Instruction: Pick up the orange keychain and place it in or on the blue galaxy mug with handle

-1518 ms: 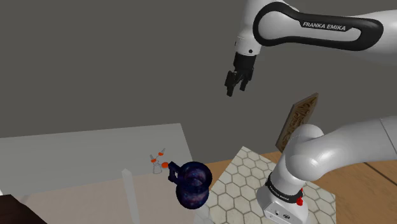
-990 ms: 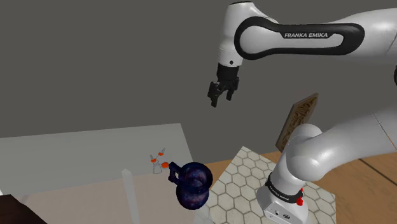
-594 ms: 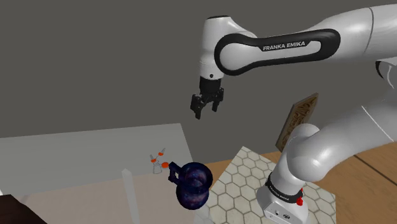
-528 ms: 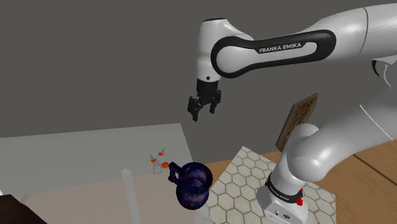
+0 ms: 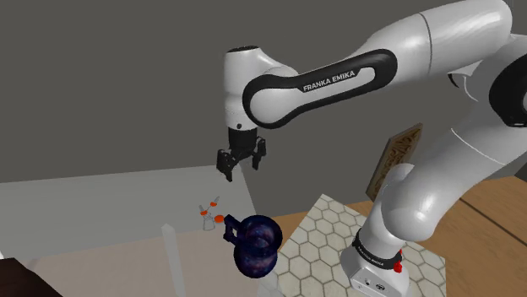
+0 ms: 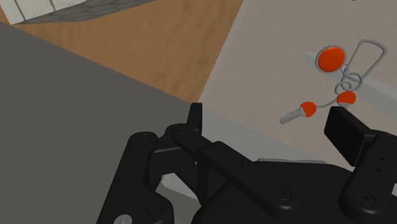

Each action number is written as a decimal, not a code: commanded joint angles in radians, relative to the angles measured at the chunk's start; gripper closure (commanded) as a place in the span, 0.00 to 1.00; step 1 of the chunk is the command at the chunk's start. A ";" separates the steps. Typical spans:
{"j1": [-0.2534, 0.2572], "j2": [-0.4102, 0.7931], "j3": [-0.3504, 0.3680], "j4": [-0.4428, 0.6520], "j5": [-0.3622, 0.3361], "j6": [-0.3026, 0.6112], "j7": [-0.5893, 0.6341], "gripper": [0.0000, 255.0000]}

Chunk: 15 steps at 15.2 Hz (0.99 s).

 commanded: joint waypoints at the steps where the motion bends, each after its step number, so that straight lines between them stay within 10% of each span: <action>1: 0.005 0.077 0.029 0.033 -0.010 0.039 0.049 0.00; 15: 0.057 0.428 0.103 0.199 -0.122 0.182 0.267 0.00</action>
